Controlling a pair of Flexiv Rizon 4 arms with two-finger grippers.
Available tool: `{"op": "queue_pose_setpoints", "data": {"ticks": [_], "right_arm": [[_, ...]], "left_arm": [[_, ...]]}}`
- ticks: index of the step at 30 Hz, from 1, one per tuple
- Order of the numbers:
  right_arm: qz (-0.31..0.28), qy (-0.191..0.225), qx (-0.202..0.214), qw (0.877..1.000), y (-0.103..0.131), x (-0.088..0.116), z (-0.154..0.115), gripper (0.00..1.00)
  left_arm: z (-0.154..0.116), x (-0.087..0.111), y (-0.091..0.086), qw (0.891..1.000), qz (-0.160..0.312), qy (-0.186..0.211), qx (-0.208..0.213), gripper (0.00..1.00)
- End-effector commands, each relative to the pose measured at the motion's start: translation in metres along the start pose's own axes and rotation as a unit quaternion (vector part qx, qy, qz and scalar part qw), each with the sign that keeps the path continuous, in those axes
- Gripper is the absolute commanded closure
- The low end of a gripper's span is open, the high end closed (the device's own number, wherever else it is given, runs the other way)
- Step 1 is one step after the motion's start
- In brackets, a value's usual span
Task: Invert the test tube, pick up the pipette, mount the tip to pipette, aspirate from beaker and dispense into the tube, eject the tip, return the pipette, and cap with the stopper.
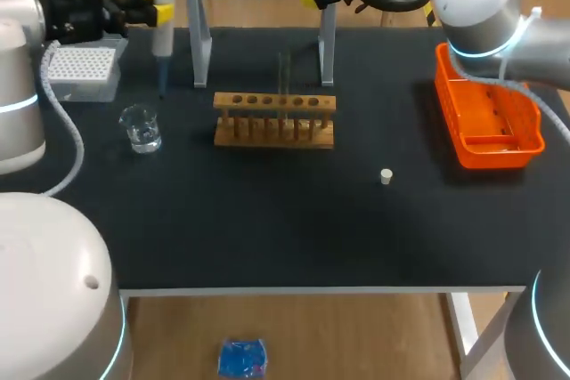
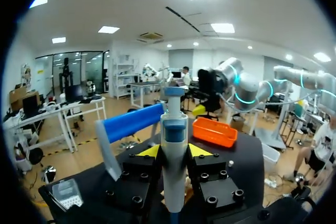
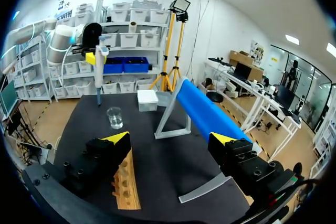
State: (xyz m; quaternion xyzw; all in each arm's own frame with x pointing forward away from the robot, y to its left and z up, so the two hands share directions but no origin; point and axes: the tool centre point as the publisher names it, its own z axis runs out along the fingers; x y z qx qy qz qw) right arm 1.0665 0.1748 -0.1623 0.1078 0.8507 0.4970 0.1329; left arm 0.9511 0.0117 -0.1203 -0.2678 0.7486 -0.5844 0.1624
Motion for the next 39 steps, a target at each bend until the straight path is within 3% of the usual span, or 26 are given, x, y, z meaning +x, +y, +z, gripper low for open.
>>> {"op": "queue_pose_setpoints", "data": {"ticks": [1, 8, 14, 25, 33, 39], "right_arm": [[0.000, 0.001, 0.002, 1.000, 0.000, 0.000, -0.001, 0.00], [0.000, 0.001, 0.002, 1.000, 0.000, 0.000, -0.001, 0.00], [0.000, 0.001, 0.002, 1.000, 0.000, 0.000, -0.001, 0.00], [0.000, 0.001, 0.002, 1.000, 0.000, 0.000, -0.001, 0.00], [0.000, 0.001, 0.002, 1.000, 0.000, 0.000, -0.001, 0.00], [0.000, 0.001, 0.002, 1.000, 0.000, 0.000, -0.001, 0.00]], "left_arm": [[0.008, 0.000, -0.003, 0.995, -0.010, -0.095, 0.018, 1.00], [0.024, -0.008, -0.009, 0.983, -0.016, -0.182, 0.029, 1.00], [0.039, -0.005, -0.023, 0.973, -0.014, -0.228, 0.042, 1.00], [0.089, -0.010, -0.047, 0.968, -0.030, -0.245, 0.045, 1.00], [0.117, -0.021, -0.053, 0.961, -0.038, -0.270, 0.046, 1.00], [0.137, -0.031, -0.048, 0.960, -0.048, -0.273, 0.046, 1.00]]}}
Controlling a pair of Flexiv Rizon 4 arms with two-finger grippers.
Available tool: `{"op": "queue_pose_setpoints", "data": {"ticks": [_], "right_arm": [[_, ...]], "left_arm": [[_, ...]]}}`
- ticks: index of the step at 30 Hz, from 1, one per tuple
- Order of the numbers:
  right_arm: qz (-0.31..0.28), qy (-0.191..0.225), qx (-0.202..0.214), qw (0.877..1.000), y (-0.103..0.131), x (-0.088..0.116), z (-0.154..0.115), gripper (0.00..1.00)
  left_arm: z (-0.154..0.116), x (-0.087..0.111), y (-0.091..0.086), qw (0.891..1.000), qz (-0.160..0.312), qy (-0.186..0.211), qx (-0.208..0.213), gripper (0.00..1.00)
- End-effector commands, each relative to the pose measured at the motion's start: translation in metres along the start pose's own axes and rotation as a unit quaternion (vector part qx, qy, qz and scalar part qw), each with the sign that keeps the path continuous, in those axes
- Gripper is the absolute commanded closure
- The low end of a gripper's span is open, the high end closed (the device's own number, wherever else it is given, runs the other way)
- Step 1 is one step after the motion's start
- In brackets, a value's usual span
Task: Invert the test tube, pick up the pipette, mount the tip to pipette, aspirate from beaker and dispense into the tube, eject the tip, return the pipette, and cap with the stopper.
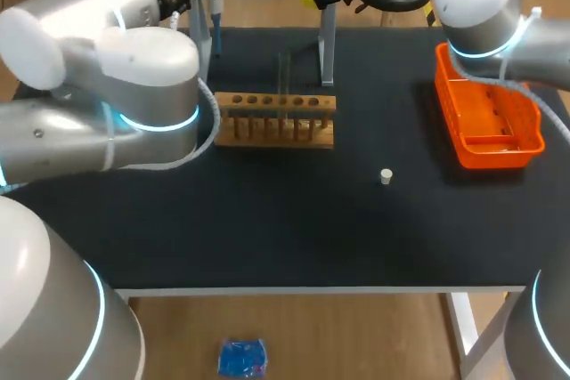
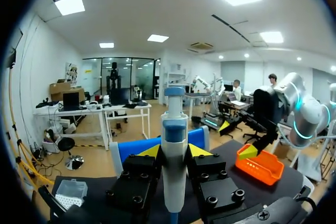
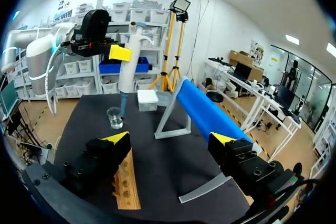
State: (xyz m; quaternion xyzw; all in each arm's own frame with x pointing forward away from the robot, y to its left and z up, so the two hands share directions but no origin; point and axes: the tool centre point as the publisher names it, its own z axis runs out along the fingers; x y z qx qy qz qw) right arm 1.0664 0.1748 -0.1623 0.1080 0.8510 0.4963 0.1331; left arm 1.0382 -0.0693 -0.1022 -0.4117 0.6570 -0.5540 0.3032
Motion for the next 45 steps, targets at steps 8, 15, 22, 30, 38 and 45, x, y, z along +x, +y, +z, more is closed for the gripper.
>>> {"op": "queue_pose_setpoints", "data": {"ticks": [8, 15, 22, 30, 38, 45], "right_arm": [[0.000, 0.001, 0.001, 1.000, 0.000, 0.000, -0.001, 0.00], [0.000, 0.001, 0.001, 1.000, 0.000, 0.000, -0.001, 0.00], [0.000, 0.001, 0.001, 1.000, 0.000, 0.000, -0.001, 0.00], [0.000, 0.001, 0.001, 1.000, 0.000, 0.000, -0.001, 0.00], [0.000, 0.001, 0.001, 1.000, 0.000, 0.000, -0.001, 0.00], [0.000, 0.001, 0.001, 1.000, 0.000, 0.000, -0.001, 0.00]], "left_arm": [[0.049, -0.006, 0.017, 0.996, -0.019, -0.087, -0.002, 1.00], [0.058, -0.017, 0.027, 0.995, -0.026, -0.101, -0.006, 1.00], [0.069, -0.026, 0.033, 0.994, -0.024, -0.104, -0.017, 1.00], [0.078, -0.040, 0.041, 0.992, -0.021, -0.115, -0.041, 1.00], [0.087, -0.051, 0.040, 0.990, -0.012, -0.127, -0.058, 1.00], [0.095, -0.056, 0.042, 0.989, -0.009, -0.133, -0.070, 1.00]]}}
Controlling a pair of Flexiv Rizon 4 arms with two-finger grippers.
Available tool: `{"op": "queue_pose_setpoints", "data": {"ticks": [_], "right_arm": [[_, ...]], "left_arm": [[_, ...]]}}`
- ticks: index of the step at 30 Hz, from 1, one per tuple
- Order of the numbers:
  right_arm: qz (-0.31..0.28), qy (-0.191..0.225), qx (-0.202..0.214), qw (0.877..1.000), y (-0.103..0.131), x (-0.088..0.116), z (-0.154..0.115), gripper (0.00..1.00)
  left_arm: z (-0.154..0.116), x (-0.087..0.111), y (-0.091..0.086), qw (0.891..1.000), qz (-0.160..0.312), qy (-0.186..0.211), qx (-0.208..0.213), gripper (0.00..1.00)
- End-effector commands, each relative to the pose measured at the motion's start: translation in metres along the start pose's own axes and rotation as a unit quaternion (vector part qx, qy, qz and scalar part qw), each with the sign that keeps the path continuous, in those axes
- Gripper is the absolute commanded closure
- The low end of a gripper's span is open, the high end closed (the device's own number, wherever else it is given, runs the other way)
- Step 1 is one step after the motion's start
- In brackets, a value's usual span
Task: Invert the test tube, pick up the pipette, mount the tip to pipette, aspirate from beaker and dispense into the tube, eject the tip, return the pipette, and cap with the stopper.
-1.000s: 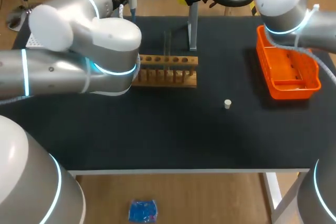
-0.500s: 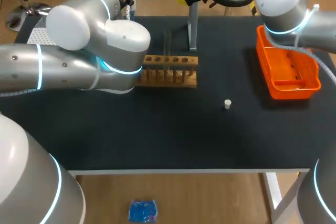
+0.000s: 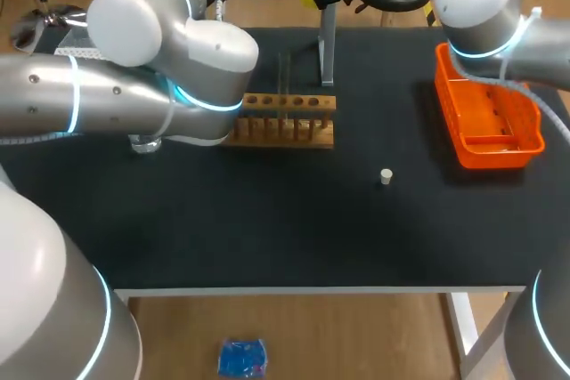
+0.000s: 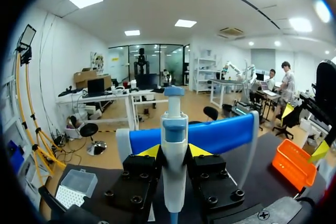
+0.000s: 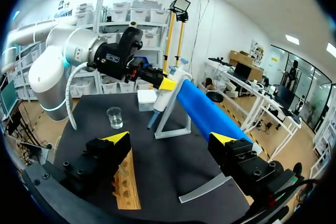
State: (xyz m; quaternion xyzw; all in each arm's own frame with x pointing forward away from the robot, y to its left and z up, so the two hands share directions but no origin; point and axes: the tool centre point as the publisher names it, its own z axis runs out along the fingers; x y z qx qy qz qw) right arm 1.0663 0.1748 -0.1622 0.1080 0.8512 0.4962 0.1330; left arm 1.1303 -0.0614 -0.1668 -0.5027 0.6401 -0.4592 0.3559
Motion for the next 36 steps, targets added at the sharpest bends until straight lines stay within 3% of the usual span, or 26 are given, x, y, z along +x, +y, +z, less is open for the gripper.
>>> {"op": "queue_pose_setpoints", "data": {"ticks": [1, 36], "right_arm": [[0.000, 0.001, 0.001, 1.000, 0.000, 0.000, -0.001, 0.00], [0.000, 0.001, 0.001, 1.000, 0.000, 0.000, -0.001, 0.00]], "left_arm": [[0.008, 0.000, -0.003, 1.000, 0.001, -0.005, -0.012, 1.00], [0.036, -0.011, 0.012, 0.999, -0.008, -0.023, -0.045, 1.00]]}}
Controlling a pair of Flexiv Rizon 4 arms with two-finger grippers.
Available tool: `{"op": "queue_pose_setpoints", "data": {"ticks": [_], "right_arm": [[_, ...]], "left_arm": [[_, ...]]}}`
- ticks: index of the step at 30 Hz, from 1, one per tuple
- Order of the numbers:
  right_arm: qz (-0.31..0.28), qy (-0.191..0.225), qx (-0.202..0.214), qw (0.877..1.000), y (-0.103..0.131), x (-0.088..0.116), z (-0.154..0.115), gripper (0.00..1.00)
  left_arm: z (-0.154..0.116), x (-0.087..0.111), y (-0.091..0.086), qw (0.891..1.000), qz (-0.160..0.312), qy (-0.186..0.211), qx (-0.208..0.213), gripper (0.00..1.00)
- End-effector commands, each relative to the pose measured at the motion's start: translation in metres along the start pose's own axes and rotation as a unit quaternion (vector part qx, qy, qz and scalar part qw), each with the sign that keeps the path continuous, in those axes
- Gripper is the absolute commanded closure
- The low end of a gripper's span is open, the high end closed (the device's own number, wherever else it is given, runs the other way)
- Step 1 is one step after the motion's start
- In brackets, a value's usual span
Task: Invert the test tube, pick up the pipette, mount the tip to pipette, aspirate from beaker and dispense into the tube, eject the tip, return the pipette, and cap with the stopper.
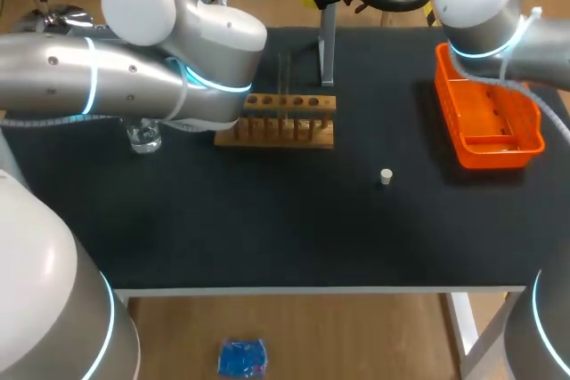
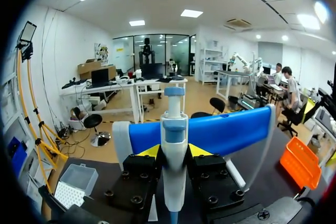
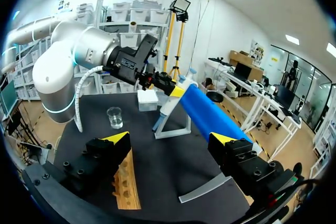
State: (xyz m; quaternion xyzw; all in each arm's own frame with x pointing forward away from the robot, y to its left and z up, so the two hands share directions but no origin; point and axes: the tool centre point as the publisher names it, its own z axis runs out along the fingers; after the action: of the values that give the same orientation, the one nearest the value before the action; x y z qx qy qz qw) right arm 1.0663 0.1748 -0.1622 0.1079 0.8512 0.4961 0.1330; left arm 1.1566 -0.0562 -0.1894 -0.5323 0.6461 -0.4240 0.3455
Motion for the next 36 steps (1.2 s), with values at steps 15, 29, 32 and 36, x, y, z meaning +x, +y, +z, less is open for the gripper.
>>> {"op": "queue_pose_setpoints", "data": {"ticks": [15, 29, 32, 36], "right_arm": [[0.000, 0.001, 0.001, 1.000, 0.000, 0.000, -0.001, 0.00], [0.000, 0.001, 0.001, 1.000, 0.000, 0.000, -0.001, 0.00], [0.000, 0.001, 0.001, 1.000, 0.000, 0.000, -0.001, 0.00], [0.000, 0.001, 0.001, 1.000, 0.000, 0.000, -0.001, 0.00]], "left_arm": [[0.011, -0.002, -0.004, 1.000, 0.003, -0.004, -0.006, 1.00], [0.024, 0.000, 0.000, 1.000, 0.005, -0.007, -0.018, 1.00], [0.026, 0.000, 0.002, 1.000, 0.004, -0.007, -0.020, 1.00], [0.026, 0.001, 0.004, 1.000, 0.001, -0.008, -0.022, 1.00]]}}
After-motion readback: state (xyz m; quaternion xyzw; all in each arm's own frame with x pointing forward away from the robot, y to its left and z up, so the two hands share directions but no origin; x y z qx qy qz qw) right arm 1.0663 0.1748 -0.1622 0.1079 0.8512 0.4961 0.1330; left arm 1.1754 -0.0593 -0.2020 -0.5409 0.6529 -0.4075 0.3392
